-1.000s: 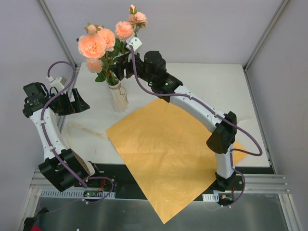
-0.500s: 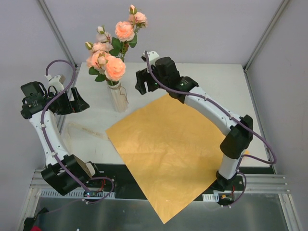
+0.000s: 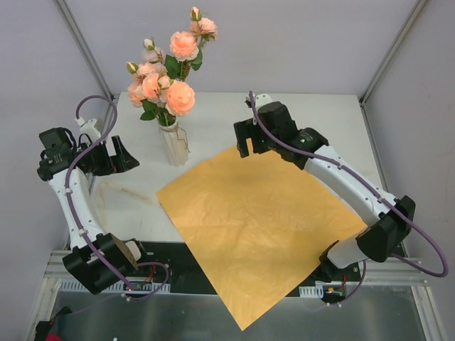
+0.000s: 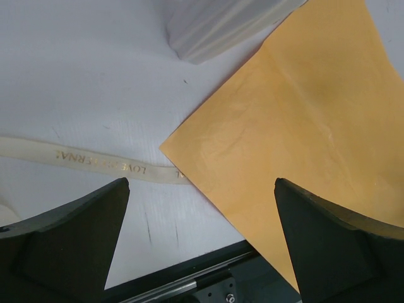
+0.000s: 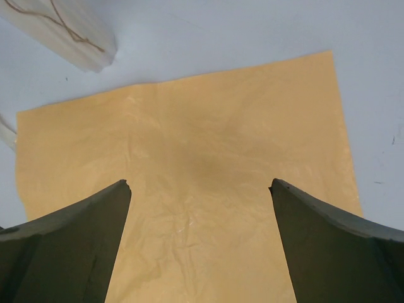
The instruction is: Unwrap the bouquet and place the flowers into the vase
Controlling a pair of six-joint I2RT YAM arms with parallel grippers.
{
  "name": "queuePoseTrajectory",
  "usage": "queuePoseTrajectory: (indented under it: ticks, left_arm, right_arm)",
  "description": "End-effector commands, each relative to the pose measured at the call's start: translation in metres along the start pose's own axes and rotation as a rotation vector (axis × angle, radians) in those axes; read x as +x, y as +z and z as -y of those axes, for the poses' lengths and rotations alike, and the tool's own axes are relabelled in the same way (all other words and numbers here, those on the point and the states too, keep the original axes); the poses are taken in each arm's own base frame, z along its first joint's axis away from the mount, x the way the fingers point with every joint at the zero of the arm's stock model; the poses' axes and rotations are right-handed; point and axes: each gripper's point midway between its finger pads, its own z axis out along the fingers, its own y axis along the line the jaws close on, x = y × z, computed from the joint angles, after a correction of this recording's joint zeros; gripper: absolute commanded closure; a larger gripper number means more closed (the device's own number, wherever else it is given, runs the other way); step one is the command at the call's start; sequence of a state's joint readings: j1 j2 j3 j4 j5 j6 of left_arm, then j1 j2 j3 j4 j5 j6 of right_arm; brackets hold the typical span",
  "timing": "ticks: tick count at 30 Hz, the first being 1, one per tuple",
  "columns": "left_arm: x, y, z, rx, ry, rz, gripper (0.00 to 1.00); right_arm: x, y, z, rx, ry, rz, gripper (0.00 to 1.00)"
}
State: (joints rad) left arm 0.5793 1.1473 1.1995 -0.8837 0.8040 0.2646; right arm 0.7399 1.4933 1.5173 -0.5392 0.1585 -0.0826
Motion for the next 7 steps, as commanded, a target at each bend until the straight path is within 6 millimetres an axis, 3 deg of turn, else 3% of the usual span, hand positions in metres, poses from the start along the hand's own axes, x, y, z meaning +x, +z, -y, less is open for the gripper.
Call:
queuePoseTrajectory:
  ticks: [1,7]
  left_arm:
    - [0.013,0.004,0.008,0.02,0.02,-0.03,0.01]
    - [0.017,0.011,-0.004,-0.027,0.014,-0.047,0.01]
  right_arm:
    - [0.013,-0.012,0.015,0.056,-0.002,-0.022,0.04]
    - [0.011,-0.009,0.02,0.018,0.047,-0.029,0.04]
